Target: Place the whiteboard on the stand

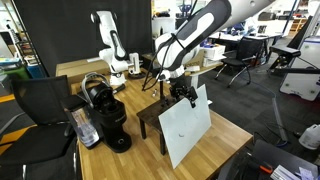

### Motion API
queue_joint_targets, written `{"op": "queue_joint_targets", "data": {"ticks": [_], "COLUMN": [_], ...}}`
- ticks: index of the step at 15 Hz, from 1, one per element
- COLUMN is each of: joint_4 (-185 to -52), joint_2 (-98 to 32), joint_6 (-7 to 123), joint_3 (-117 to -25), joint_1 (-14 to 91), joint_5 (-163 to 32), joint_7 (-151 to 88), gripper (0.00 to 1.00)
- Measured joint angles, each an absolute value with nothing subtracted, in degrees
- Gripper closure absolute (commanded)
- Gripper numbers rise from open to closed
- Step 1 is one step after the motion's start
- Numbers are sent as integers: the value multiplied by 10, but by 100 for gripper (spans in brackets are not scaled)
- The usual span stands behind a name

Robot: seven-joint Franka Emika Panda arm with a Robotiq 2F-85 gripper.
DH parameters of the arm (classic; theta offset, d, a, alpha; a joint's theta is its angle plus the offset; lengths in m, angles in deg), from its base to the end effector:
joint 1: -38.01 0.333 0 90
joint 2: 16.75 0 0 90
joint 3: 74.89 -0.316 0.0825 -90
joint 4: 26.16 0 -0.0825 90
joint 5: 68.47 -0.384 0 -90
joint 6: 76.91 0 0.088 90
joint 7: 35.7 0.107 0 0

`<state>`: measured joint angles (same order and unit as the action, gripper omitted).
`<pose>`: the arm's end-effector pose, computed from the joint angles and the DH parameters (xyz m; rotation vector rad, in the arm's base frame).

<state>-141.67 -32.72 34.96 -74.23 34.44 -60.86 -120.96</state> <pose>0.5538 -0.0497 0.2917 -2.1700 -1.9913 0.4838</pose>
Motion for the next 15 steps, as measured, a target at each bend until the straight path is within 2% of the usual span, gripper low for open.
{"op": "queue_joint_targets", "data": {"ticks": [2, 11, 12, 15], "joint_4": [-1423, -1432, -1432, -1432], "joint_2": [-326, -320, -320, -320], "joint_6": [357, 382, 383, 387], "joint_3": [-742, -743, -743, -744], "joint_1": [344, 344, 345, 345], "joint_5": [-609, -609, -609, -609], "joint_7": [-1210, -1210, -1210, -1211], "gripper": [30, 94, 99, 100]}}
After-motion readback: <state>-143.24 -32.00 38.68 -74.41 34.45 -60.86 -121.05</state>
